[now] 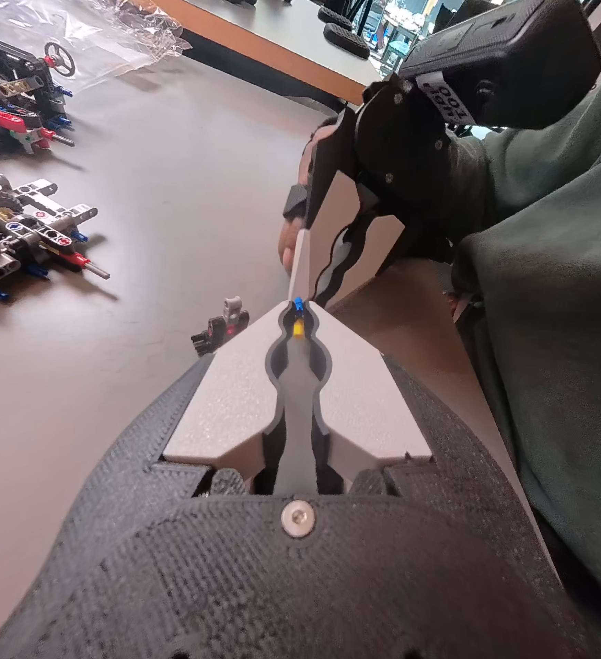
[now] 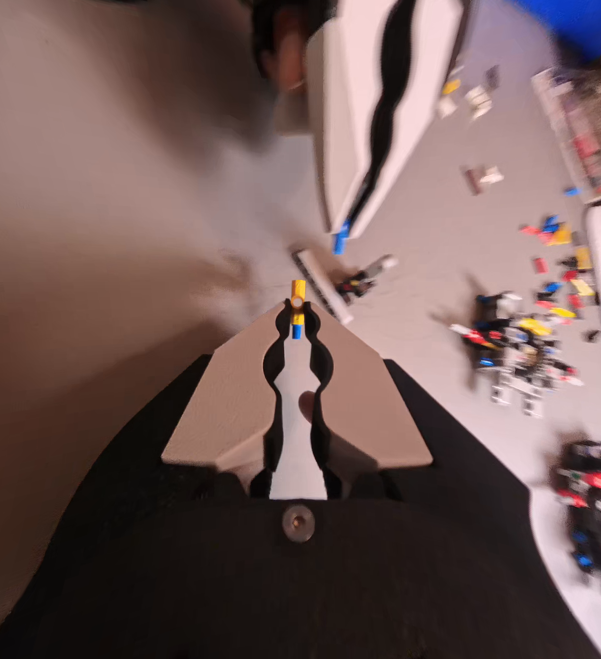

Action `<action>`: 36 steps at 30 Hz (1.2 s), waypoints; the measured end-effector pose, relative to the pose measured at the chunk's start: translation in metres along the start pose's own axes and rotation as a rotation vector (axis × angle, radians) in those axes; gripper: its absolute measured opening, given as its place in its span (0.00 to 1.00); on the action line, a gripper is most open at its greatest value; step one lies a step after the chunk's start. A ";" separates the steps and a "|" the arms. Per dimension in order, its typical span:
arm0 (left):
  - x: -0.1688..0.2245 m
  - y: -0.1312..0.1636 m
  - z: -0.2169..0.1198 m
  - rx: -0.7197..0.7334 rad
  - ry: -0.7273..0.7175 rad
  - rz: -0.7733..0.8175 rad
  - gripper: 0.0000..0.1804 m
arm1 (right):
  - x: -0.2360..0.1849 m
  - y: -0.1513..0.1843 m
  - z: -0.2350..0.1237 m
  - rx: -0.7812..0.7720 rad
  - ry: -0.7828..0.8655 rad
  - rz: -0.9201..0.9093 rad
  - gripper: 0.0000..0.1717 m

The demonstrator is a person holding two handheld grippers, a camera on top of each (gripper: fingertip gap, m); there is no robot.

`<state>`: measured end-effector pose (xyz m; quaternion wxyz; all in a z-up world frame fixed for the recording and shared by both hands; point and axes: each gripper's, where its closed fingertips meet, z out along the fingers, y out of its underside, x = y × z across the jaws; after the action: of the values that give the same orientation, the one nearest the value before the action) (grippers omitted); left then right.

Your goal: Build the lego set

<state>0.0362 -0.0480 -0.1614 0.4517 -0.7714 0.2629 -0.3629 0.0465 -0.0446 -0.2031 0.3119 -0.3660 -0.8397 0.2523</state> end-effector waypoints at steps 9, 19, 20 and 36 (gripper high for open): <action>0.001 -0.007 0.001 0.041 -0.015 0.004 0.02 | 0.023 -0.021 -0.021 0.221 0.131 -0.038 0.03; 0.000 -0.007 0.001 0.035 -0.024 0.009 0.02 | 0.021 -0.020 -0.020 0.247 0.108 -0.019 0.03; 0.000 -0.007 0.001 0.038 -0.024 0.006 0.02 | 0.022 -0.020 -0.021 0.251 0.109 -0.015 0.03; -0.001 -0.008 0.001 0.063 0.012 -0.099 0.02 | 0.023 -0.023 -0.022 0.258 0.130 -0.031 0.03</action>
<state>0.0368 -0.0430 -0.1546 0.4558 -0.7667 0.2156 -0.3973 0.0397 -0.0363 -0.1652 0.4140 -0.3252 -0.7840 0.3291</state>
